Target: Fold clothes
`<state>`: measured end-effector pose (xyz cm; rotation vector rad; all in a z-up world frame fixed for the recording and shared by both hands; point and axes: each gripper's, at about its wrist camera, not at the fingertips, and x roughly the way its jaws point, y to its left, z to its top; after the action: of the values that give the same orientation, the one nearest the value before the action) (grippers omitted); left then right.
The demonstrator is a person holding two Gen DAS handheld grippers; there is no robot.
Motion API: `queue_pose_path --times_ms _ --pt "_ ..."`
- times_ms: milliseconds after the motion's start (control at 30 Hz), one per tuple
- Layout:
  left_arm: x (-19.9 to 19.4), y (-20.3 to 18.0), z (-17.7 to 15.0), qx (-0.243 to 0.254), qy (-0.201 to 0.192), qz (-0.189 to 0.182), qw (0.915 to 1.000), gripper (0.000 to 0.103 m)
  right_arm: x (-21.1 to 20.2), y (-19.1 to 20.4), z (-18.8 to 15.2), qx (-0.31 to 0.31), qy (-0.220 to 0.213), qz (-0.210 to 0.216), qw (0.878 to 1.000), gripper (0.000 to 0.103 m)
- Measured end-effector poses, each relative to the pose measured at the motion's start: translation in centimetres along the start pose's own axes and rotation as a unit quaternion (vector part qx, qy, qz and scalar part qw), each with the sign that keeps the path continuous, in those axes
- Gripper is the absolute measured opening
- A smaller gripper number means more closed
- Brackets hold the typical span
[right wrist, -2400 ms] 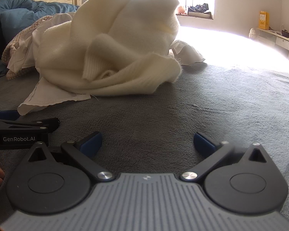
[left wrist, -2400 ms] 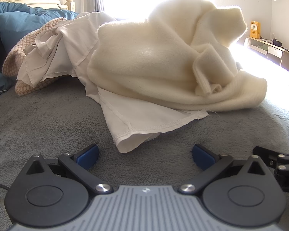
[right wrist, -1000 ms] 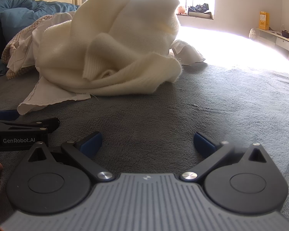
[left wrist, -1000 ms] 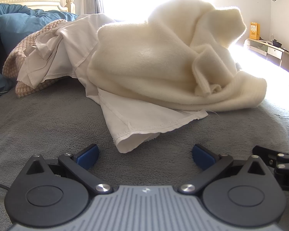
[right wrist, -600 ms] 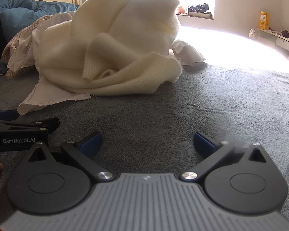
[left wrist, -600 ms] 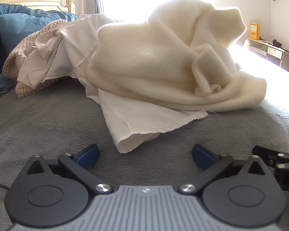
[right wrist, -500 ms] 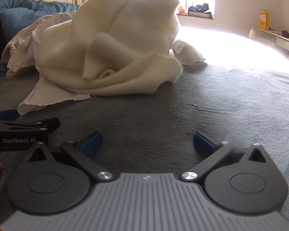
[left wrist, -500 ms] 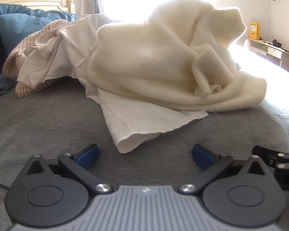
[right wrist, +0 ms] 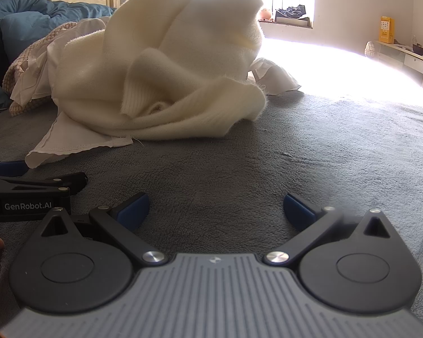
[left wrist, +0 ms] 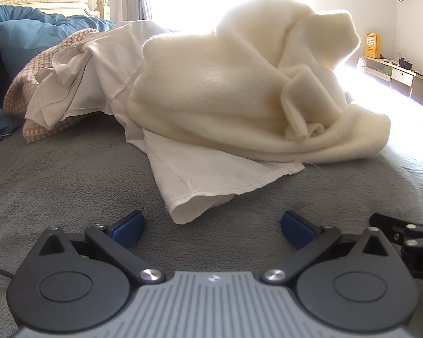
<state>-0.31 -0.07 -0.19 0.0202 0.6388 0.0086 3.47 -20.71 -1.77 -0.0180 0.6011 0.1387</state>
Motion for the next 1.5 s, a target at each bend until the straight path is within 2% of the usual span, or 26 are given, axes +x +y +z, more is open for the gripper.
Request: queue_pose_path --times_ms 933,1067,1167,1233,1367,1500 --pt "0.0 0.1 0.3 0.003 0.009 0.003 0.9999 0.103 0.2 -0.3 0.0 0.009 -0.003 0.009 1.000 0.102" --pt "-2.1 1.3 1.0 -0.012 -0.025 -0.006 0.9996 0.103 -0.5 -1.0 0.0 0.029 -0.019 0.025 0.999 0.102" --pt "-4.6 2.5 2.5 -0.002 -0.087 -0.031 0.9957 0.103 -2.4 -2.1 0.5 0.057 -0.064 0.043 0.995 0.102" --pt "-5.2 3.0 4.4 0.017 -0.109 -0.052 0.9926 0.103 -3.6 -2.5 1.6 0.066 -0.105 0.059 0.991 0.102" --pt "-3.7 3.1 8.8 0.066 -0.116 -0.070 0.9886 0.103 -3.2 -2.1 5.4 0.028 -0.127 0.078 0.988 0.102" --pt "0.3 2.3 11.9 0.116 -0.111 -0.091 0.9827 0.103 -0.7 -1.6 9.8 -0.017 -0.140 0.094 0.986 0.102"
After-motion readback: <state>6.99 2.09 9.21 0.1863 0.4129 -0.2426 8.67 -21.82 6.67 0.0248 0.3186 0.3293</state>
